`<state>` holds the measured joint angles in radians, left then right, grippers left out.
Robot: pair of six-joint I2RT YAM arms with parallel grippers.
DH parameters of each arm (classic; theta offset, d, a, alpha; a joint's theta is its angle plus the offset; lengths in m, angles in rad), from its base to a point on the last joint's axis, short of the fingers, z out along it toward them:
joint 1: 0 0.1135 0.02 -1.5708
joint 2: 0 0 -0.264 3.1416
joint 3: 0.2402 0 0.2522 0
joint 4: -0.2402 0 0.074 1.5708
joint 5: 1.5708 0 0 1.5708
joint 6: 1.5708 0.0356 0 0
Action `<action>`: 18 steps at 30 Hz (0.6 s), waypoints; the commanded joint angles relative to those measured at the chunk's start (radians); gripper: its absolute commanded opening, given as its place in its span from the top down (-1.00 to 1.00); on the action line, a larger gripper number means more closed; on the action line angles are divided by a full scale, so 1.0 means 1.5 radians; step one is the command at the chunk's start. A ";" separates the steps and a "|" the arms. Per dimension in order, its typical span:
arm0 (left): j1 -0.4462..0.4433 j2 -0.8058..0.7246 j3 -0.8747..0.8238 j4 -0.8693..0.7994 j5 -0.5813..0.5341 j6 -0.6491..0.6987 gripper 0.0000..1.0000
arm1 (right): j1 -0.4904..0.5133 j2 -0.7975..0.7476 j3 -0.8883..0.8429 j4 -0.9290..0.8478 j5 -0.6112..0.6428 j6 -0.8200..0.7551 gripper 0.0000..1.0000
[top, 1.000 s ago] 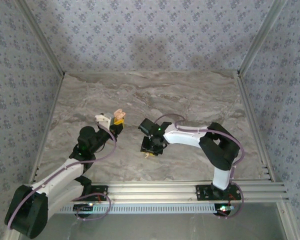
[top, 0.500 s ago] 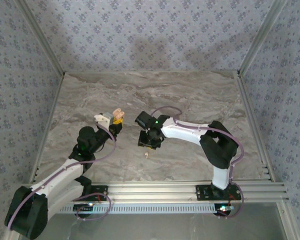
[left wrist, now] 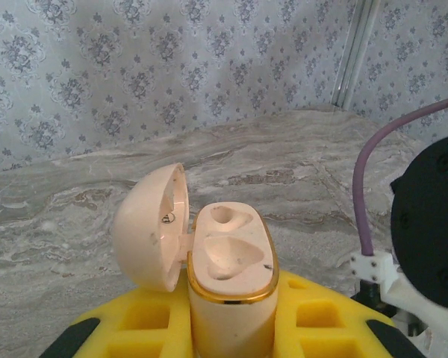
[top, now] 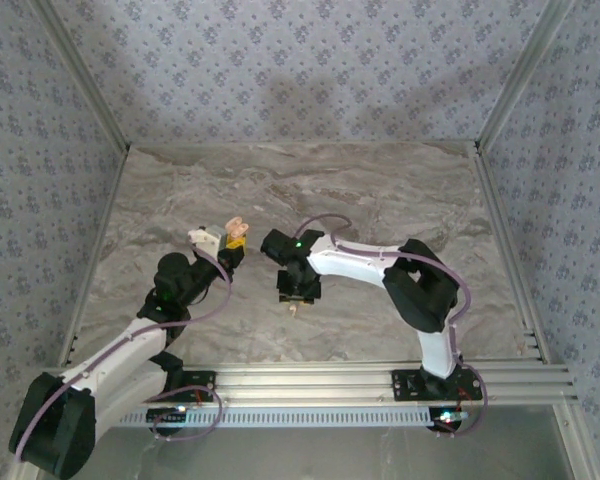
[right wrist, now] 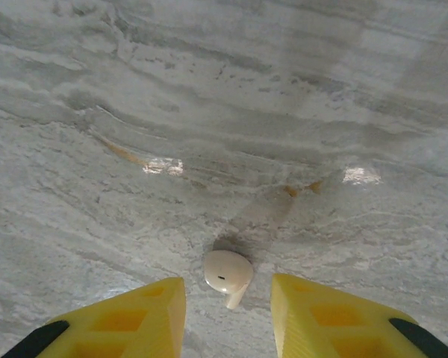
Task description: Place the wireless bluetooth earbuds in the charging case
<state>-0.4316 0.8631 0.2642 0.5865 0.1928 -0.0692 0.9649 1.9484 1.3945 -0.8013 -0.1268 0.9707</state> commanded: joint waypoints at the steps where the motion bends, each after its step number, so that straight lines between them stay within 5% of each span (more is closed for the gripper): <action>1: 0.003 -0.014 0.002 0.004 -0.004 0.010 0.66 | 0.005 0.013 0.019 -0.032 0.000 -0.012 0.26; 18: 0.004 -0.019 -0.001 0.002 -0.005 0.010 0.65 | 0.018 0.050 0.029 -0.032 -0.003 -0.023 0.36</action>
<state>-0.4316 0.8570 0.2642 0.5770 0.1928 -0.0689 0.9829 2.0022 1.4078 -0.8082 -0.1452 0.9501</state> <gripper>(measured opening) 0.221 0.323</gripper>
